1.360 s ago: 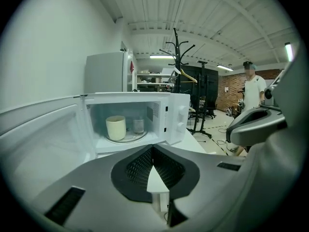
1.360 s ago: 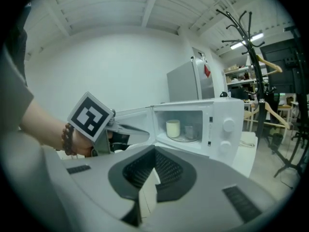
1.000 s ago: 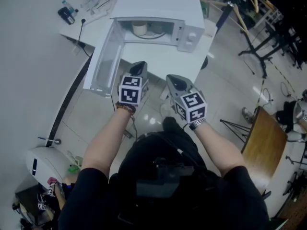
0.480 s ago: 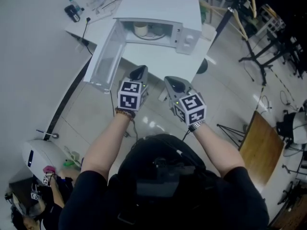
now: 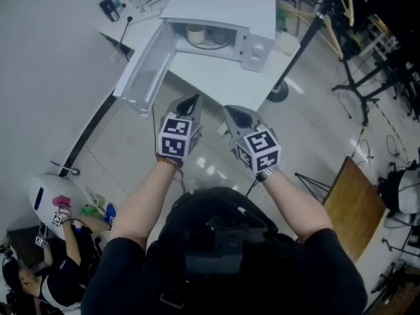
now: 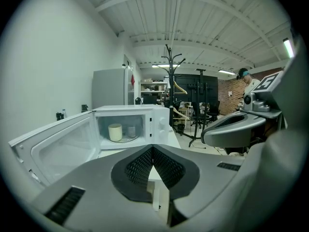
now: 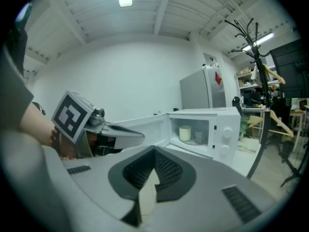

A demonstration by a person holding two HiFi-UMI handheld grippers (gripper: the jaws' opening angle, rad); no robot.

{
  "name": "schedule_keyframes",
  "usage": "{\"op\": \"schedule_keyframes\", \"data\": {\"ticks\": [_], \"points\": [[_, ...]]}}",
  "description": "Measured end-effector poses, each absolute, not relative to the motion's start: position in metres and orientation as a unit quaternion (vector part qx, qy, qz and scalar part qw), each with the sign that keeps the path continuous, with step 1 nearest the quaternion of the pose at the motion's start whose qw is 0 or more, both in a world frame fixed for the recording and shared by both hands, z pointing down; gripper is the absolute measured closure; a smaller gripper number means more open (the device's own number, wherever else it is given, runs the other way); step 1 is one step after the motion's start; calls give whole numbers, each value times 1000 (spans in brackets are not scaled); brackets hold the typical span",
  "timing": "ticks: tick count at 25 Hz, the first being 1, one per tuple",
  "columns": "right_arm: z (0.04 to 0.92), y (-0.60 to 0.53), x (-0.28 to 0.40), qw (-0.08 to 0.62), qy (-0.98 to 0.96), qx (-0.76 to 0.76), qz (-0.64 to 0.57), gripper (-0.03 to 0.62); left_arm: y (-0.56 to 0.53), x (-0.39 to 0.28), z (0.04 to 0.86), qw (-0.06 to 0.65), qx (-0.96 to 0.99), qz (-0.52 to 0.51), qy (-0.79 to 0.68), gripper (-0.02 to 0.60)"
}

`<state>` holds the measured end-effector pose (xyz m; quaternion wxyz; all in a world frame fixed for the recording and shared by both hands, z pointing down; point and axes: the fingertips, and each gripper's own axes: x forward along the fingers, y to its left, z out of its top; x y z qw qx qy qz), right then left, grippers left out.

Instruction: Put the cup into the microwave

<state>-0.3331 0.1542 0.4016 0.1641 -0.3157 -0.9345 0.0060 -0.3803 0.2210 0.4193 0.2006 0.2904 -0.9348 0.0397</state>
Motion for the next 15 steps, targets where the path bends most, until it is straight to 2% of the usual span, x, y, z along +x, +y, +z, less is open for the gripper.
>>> {"op": "schedule_keyframes", "data": {"ticks": [15], "points": [[406, 184, -321, 171, -945, -277, 15, 591, 249, -357, 419, 197, 323, 47, -925, 580]]}}
